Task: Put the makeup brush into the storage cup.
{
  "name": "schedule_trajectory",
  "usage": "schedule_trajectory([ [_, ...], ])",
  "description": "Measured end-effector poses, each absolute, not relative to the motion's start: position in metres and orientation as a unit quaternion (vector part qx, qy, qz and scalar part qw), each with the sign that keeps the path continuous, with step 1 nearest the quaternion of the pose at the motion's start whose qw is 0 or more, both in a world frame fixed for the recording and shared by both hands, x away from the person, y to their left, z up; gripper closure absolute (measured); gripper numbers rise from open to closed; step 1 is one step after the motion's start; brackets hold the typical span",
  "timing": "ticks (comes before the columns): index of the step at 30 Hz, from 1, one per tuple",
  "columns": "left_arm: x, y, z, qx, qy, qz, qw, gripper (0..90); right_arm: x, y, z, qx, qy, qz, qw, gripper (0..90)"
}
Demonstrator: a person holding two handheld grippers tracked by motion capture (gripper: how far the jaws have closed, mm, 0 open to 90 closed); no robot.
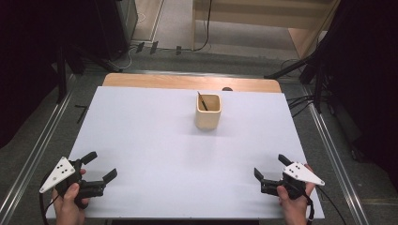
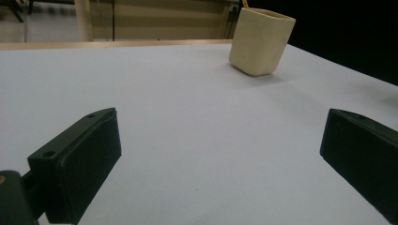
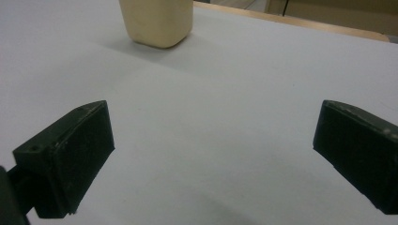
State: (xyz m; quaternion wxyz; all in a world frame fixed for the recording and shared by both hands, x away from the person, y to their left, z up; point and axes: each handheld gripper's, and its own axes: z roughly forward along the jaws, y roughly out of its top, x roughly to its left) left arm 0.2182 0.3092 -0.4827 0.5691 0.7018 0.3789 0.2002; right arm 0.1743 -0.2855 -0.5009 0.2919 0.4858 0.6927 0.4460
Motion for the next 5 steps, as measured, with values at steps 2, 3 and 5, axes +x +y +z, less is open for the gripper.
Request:
schedule_trajectory([
  [2, 0.2187, 0.3094, -0.4825, 0.7, 0.379, 0.2, 0.571, 0.0, 0.174, -0.285, -0.5009, 0.485, 0.692, 0.447, 0.292, 0.0],
  [3, 0.2189, 0.3087, -0.4827, 0.702, 0.378, 0.2, 0.57, 0.0, 0.174, -0.2848, -0.501, 0.485, 0.692, 0.447, 0.292, 0.0],
  [5, 0.2193, 0.307, -0.4835, 0.706, 0.375, 0.204, 0.564, 0.0, 0.174, -0.2844, -0.5012, 0.484, 0.694, 0.446, 0.293, 0.0],
])
